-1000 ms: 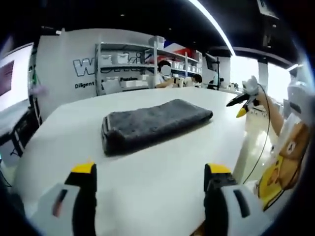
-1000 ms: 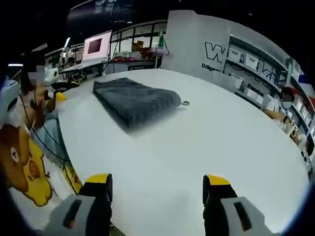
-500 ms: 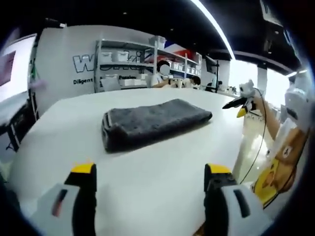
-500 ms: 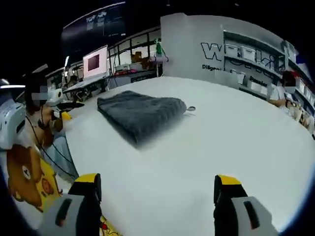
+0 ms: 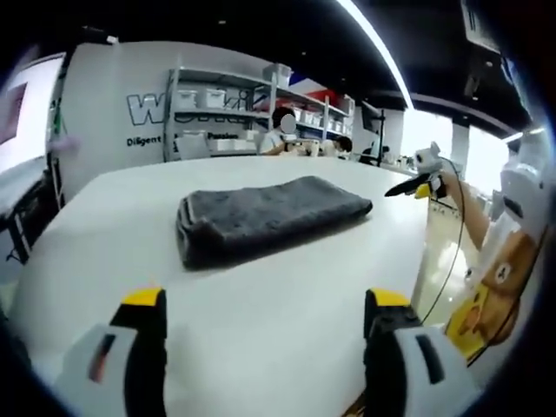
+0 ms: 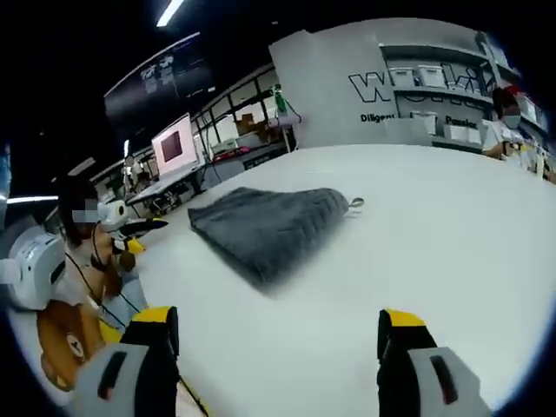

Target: Fold the towel on the table until its edges align and the towel forms a compact rectangular stack.

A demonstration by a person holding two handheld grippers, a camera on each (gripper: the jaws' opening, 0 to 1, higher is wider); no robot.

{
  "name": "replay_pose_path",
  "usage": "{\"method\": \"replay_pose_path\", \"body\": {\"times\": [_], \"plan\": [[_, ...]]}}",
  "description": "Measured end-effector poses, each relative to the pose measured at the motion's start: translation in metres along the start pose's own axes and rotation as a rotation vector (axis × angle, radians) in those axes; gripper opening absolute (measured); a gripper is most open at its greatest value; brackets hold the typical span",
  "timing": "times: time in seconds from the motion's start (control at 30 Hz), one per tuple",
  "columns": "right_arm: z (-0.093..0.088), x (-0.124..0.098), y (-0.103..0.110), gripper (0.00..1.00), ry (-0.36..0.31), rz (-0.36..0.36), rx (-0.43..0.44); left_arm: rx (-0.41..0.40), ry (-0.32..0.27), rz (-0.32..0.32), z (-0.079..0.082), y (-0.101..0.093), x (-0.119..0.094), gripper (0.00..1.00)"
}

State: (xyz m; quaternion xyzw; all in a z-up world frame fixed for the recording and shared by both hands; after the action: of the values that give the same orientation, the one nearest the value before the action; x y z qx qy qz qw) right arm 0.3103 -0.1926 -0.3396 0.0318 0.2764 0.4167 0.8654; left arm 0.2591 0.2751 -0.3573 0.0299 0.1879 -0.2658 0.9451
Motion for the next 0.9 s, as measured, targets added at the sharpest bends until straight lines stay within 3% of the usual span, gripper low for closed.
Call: {"method": "replay_pose_path", "body": {"times": [0.23,0.4,0.53,0.6,0.67,0.9], "plan": [[0.013,0.018,-0.01,0.99,-0.012,0.036,0.034,0.004,0.0,0.011,0.002,0.002,-0.003,0.99],[0.032,0.039,-0.03,0.97,-0.061,0.096,0.154,-0.002,-0.004,0.009,0.002,0.002,-0.002,0.99],[0.051,0.053,-0.059,0.87,-0.1,0.135,0.25,-0.001,-0.009,0.002,0.002,0.001,-0.003,0.99],[0.056,0.06,-0.072,0.81,-0.114,0.116,0.305,-0.003,-0.01,0.002,0.002,0.001,-0.004,0.99],[0.062,0.072,-0.097,0.76,-0.097,0.117,0.328,-0.006,-0.014,0.003,0.002,0.001,-0.004,0.99],[0.068,0.102,-0.126,0.55,-0.053,0.162,0.368,-0.009,-0.017,0.001,0.002,0.003,-0.001,0.99]]}}
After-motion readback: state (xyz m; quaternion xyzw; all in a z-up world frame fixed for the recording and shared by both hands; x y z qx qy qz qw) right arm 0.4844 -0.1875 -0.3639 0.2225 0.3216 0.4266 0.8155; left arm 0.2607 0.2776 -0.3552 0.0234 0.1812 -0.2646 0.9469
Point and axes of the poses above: the point that each gripper's makers call its tool centre point, and the gripper's own axes: x roughly forward along the fingers, y roughly to its left, z roughly out of its top, the point moved 6 cm from there along -x, roughly backward along the fingers, and after that the axes turned 2 degrees about z, right-handed, at the moved point
